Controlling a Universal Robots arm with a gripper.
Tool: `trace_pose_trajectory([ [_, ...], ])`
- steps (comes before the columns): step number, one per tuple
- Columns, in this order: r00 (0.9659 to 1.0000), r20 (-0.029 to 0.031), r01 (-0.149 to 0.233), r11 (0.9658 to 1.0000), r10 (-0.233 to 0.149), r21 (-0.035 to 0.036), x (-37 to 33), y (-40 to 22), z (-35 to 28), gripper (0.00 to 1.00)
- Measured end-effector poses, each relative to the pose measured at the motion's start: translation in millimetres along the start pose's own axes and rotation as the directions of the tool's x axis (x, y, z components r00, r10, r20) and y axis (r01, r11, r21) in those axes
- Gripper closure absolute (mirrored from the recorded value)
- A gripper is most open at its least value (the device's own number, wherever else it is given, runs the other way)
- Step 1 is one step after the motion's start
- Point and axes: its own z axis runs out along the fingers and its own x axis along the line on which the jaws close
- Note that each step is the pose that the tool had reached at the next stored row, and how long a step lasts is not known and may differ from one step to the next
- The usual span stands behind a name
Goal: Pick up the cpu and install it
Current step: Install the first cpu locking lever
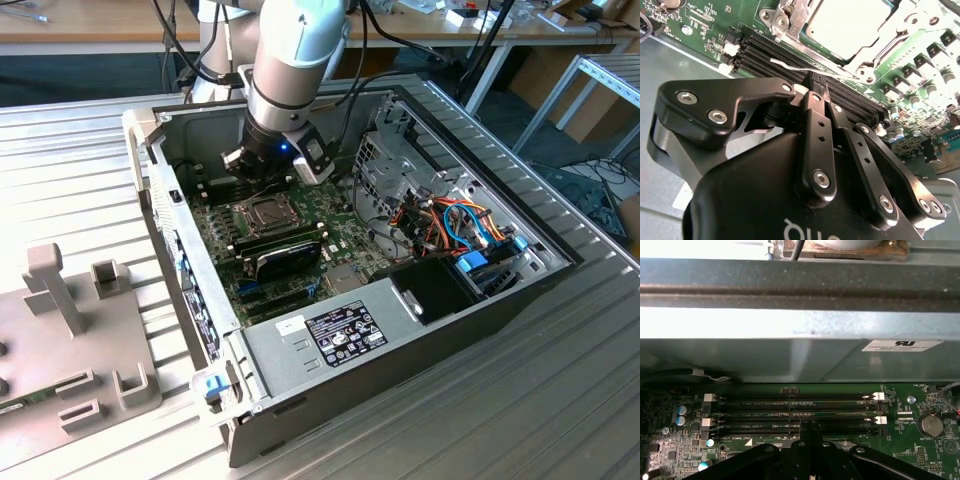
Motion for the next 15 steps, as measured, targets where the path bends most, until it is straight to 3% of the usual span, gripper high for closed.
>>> trace_pose_trajectory([
  [15, 1.0000, 0.0004, -0.001, 1.0000, 0.001, 0.0001, -3.5, -1.4, 1.5, 0.89],
])
